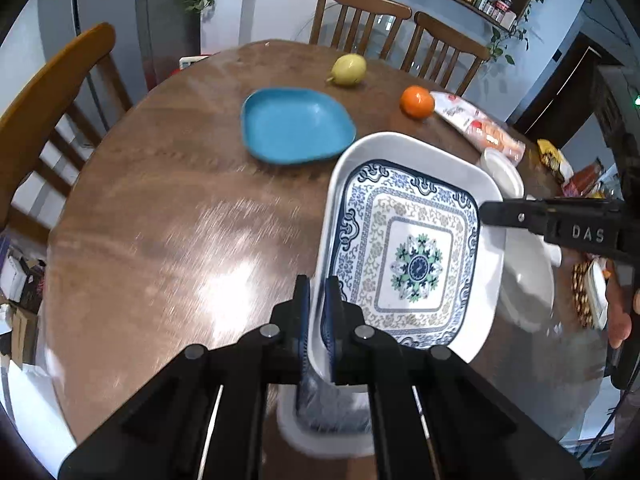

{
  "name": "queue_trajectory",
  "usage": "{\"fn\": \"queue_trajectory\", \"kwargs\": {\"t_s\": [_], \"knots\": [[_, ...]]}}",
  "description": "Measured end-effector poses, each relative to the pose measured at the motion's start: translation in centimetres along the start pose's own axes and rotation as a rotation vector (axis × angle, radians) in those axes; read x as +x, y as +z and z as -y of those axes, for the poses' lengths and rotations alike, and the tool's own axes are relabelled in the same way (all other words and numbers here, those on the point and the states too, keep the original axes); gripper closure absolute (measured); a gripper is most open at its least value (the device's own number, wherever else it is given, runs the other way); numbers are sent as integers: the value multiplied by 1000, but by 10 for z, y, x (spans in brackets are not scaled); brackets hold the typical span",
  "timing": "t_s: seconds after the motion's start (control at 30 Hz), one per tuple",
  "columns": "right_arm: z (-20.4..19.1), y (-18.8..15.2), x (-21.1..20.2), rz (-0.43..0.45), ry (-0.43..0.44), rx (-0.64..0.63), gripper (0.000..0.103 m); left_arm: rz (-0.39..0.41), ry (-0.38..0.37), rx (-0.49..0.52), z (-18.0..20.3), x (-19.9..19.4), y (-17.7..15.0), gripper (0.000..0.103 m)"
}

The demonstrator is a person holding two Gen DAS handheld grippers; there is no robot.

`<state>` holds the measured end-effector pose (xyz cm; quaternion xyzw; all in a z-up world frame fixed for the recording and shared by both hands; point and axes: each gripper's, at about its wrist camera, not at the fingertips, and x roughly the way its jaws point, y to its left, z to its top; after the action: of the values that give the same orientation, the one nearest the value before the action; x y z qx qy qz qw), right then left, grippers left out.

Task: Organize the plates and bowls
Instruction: 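Lift the second plate and lower it onto the first plate, then release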

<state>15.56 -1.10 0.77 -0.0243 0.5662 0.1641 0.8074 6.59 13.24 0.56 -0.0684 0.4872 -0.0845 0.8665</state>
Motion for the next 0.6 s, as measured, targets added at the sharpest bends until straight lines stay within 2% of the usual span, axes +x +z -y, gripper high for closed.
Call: {"fn": "queue_trajectory", "kwargs": {"t_s": [0.1,0.23,0.37,0.47,0.53,0.57,0.6], "knots": [[-11,-19,12,-46,29,-5,93,-26,14,15,0,-2,-18,99],[-21,-39,38,-104,0,-10,93,-69,20,15,-6,12,-33,98],[-23,-41,51,-130,-33,-1,93,-105,20,21,-7,24,-39,98],[-25,-37,51,-127,-80,-5,93,-102,28,32,-6,24,-40,97],[-25,-34,47,-115,-88,-3,92,-101,22,29,-7,21,-40,93],[-24,-33,45,-108,-95,-8,91,-96,23,26,-9,19,-38,85],[-24,-31,41,-100,-103,-17,91,-88,30,21,-10,17,-37,73]]}}
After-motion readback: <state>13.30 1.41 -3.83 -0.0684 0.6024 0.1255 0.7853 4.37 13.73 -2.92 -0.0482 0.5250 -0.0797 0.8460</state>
